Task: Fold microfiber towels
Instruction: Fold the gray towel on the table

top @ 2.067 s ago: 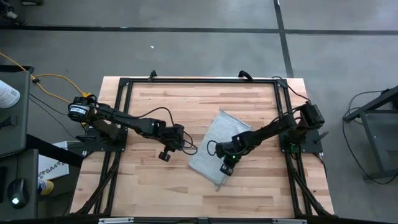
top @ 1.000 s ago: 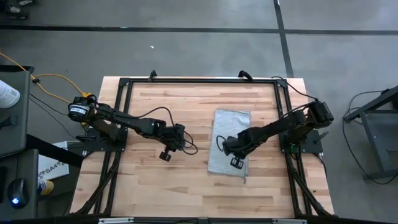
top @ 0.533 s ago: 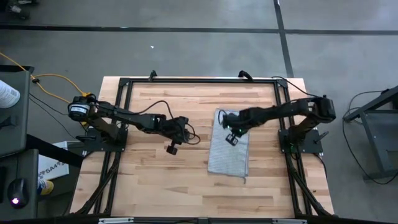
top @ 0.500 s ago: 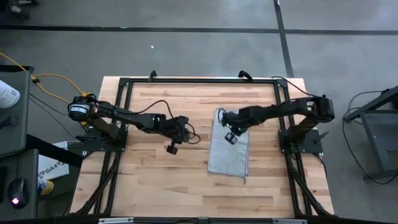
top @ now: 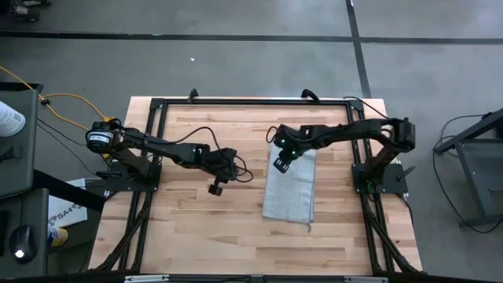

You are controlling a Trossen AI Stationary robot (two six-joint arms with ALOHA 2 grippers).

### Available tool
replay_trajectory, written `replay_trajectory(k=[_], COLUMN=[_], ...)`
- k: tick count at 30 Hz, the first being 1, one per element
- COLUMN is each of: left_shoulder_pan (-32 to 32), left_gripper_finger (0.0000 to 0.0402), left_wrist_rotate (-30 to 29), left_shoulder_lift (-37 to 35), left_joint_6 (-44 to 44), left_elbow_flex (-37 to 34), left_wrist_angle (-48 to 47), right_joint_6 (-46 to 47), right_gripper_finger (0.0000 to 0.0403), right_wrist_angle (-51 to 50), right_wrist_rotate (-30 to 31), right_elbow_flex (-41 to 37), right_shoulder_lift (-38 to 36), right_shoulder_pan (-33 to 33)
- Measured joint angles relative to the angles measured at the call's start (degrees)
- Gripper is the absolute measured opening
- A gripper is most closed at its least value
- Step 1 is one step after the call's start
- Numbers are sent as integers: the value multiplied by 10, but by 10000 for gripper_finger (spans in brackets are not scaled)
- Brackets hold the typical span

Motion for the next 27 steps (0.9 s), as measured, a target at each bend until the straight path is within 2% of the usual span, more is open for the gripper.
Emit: replay_trajectory(k=[6, 13, 24, 27], left_shoulder_pan=[0, 0, 0, 0], left_gripper_finger=[31, 31, 31, 31], left_wrist_rotate=[25, 27, 61, 61], left_shoulder_lift=[0, 0, 0, 0], left_joint_6=[-8, -11, -17, -17], left_elbow_flex=[0, 0, 0, 0], left_wrist_angle=[-14, -24, -27, -27], right_joint_6=[-13, -16, -24, -24], right_gripper_finger=[2, 2, 2, 2], right_wrist_angle=[68, 115, 144, 143], right_wrist_rotate=[-33, -57, -55, -32], right_elbow_flex=[0, 0, 0, 0], right_shoulder_lift=[64, 84, 84, 82], right_shoulder_pan=[4, 6, 9, 13])
